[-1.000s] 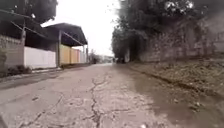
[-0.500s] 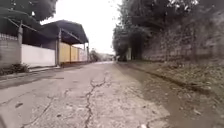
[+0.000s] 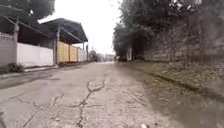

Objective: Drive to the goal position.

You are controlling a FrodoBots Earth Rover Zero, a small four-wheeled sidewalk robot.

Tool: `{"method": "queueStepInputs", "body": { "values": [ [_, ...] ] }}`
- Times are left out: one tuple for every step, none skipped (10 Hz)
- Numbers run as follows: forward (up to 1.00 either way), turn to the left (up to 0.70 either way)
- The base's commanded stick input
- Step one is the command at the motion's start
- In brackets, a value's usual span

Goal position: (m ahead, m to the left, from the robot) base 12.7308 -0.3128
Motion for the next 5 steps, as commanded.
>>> {"method": "queueStepInputs", "body": {
  "values": [
    [0.7, -0.29],
    [0.7, -0.07],
    [0.7, 0.0],
    [0.7, 0.0],
    [0.7, 0.0]
  ]
}}
